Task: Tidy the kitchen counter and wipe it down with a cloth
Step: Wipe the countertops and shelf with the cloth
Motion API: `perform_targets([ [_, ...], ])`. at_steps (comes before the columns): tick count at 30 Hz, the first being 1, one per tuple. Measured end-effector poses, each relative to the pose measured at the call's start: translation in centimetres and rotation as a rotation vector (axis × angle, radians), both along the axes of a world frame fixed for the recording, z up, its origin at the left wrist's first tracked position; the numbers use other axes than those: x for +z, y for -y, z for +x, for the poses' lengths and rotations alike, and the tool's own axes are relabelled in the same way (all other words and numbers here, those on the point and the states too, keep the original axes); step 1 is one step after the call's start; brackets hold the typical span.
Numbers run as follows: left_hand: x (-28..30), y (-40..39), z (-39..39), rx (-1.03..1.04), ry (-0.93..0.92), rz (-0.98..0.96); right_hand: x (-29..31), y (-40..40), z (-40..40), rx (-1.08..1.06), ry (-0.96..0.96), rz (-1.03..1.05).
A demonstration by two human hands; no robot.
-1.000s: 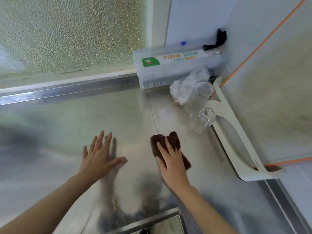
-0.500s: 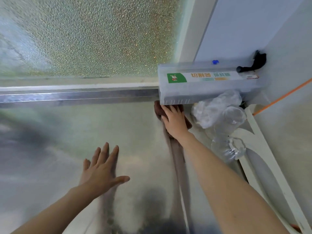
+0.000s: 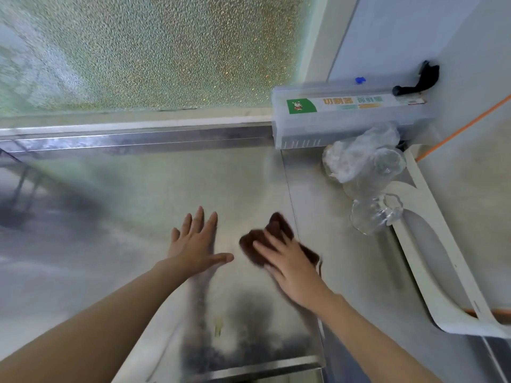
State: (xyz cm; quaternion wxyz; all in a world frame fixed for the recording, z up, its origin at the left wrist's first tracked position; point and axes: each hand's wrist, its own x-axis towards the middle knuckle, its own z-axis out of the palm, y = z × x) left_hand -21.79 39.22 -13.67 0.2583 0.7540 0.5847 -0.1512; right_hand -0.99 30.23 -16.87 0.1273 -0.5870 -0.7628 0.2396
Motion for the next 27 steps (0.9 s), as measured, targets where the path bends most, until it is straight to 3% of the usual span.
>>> perform_targets([
  [4, -0.5, -1.1, -1.3, 0.024, 0.051, 0.091, -0.4, -1.5, 0.8, 0.183, 0.067, 0.007],
  [11, -1.2, -5.8, -4.6, 0.234, -0.034, 0.141, -1.1, -19.8, 0.7, -0.219, 0.210, 0.009],
  [15, -1.6, -6.1, -4.9, 0.250, -0.032, 0.099, -1.1, -23.6, -1.4, -0.357, 0.239, -0.033],
  [17, -1.3, -5.9, -5.2, 0.246, -0.001, 0.096, -0.8, -21.9, -3.0, -0.260, 0.224, 0.007],
  [23, -0.2, -5.8, -8.4, 0.287, -0.014, 0.100, -0.1, -14.7, -5.3, 0.346, 0.159, -0.039],
  [25, -0.3, -6.0, -9.3, 0.270, -0.061, 0.068, -0.5, -17.5, -4.2, 0.319, 0.199, -0.005],
  [27, -0.6, -6.1, -9.6, 0.262, -0.078, 0.051, -0.8, -21.2, -3.7, 0.118, 0.229, 0.031],
])
